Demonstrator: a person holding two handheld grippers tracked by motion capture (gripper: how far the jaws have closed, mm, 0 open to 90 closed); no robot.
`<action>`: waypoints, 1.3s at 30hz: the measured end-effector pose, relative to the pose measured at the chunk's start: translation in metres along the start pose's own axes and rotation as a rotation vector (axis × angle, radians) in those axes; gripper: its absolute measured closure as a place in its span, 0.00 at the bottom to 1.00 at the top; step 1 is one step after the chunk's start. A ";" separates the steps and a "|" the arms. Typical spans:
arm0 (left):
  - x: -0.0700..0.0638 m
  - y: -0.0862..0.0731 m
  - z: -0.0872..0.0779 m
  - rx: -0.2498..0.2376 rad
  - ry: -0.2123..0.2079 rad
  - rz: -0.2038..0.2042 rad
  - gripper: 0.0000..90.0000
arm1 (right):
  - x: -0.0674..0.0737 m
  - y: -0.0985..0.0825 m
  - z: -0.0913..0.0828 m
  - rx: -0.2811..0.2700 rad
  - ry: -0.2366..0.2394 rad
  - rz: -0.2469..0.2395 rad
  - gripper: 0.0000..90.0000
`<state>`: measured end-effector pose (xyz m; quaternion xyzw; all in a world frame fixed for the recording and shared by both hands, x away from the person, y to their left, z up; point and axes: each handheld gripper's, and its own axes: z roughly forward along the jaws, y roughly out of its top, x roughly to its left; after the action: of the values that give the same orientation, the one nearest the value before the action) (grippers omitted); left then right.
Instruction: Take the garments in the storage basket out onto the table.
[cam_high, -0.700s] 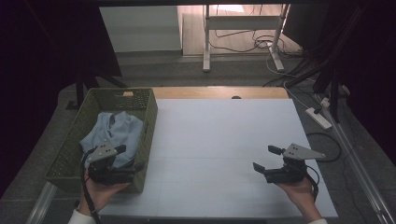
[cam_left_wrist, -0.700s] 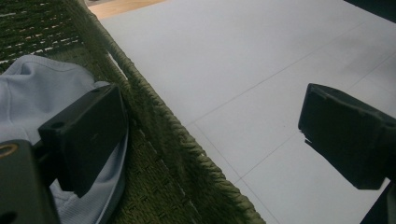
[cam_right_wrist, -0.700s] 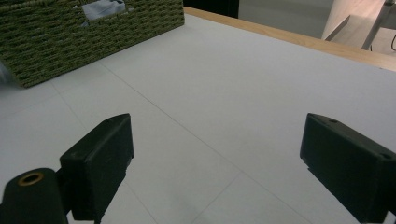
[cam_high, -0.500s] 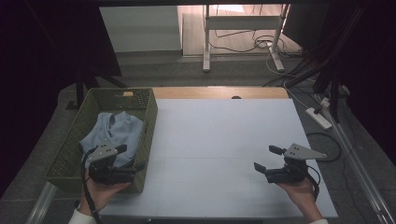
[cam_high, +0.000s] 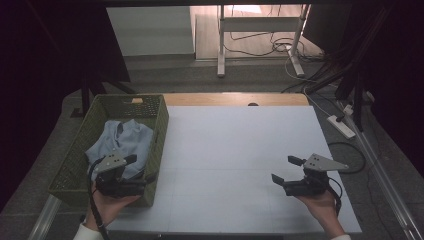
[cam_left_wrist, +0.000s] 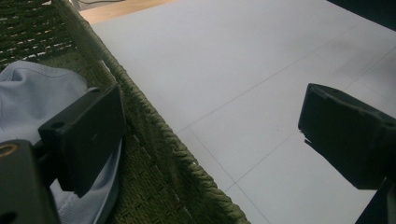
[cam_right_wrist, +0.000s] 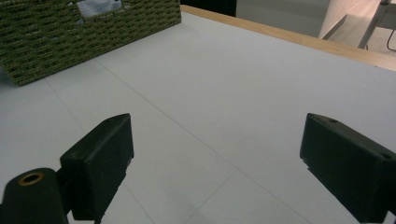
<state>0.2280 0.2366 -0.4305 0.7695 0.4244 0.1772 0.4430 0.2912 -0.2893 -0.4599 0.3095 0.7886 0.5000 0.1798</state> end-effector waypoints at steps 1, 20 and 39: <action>0.000 0.000 0.000 0.001 0.003 0.002 0.08 | 0.000 0.000 0.000 0.002 -0.001 -0.001 0.11; -0.002 0.003 -0.002 0.001 0.018 0.000 0.08 | 0.001 -0.001 0.003 0.007 -0.009 -0.010 0.11; -0.002 0.013 -0.005 0.004 0.022 -0.024 0.09 | 0.000 -0.001 0.003 0.008 -0.015 -0.021 0.11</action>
<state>0.2303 0.2347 -0.4163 0.7632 0.4389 0.1794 0.4390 0.2926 -0.2877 -0.4618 0.3057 0.7924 0.4925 0.1900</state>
